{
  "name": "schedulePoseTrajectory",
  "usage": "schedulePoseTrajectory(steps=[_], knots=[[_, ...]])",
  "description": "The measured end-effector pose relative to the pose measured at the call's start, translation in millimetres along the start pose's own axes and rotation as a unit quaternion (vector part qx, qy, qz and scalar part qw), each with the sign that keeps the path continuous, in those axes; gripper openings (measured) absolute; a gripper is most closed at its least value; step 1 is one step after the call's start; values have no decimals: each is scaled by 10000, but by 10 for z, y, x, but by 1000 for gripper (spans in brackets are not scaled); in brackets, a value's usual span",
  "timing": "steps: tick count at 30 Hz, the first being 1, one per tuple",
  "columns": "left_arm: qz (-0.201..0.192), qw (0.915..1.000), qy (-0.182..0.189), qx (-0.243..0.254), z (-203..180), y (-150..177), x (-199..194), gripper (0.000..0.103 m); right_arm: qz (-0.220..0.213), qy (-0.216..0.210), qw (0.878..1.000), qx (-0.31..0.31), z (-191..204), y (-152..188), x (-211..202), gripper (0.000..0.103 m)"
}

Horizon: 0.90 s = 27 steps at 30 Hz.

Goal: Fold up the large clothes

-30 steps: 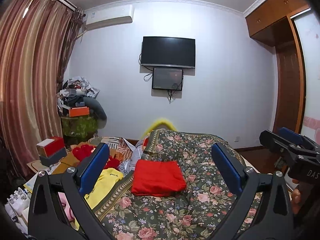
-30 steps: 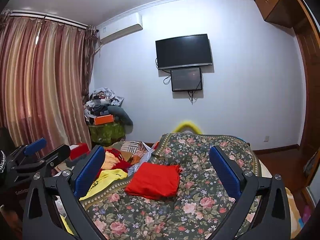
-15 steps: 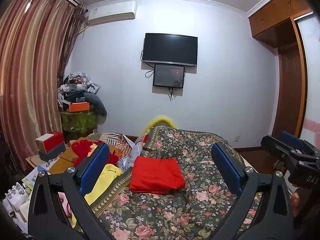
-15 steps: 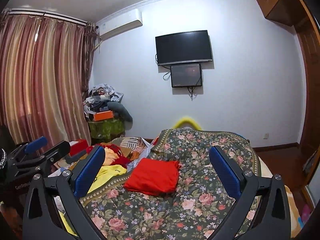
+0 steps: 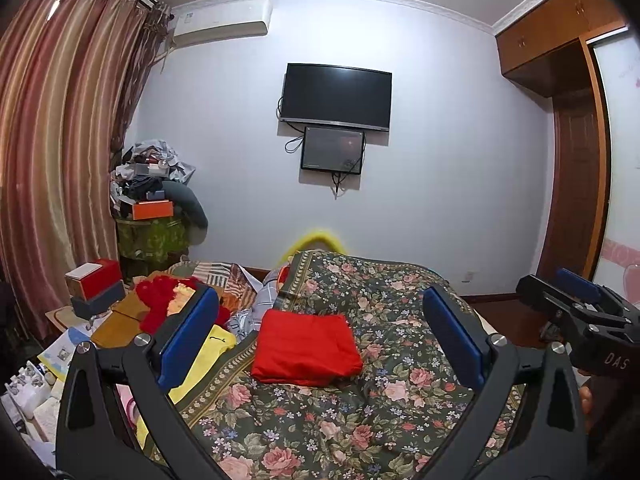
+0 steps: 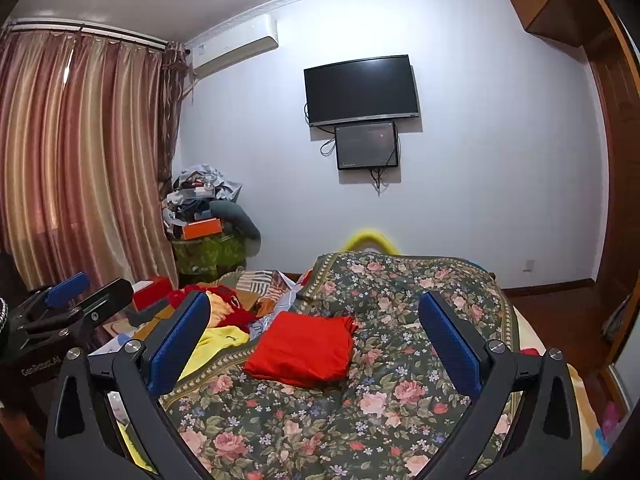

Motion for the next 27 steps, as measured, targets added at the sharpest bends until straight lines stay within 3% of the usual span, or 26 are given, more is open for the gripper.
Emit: schedulePoseTrajectory(steps=[27], knots=[[114, 9997, 205, 101, -70, 33, 10, 102, 32, 39, 9999, 90, -1, 16, 22, 103]])
Point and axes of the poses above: each gripper's, at about its wrist camera, not at the fingertips, and x roughly the way its jaws point, z to its left, y to its underside, the point moved 4 cm from there along x, roughly the way its jaws point, and after that the axes turned 10 degrees about x, right-handed, at the moved point
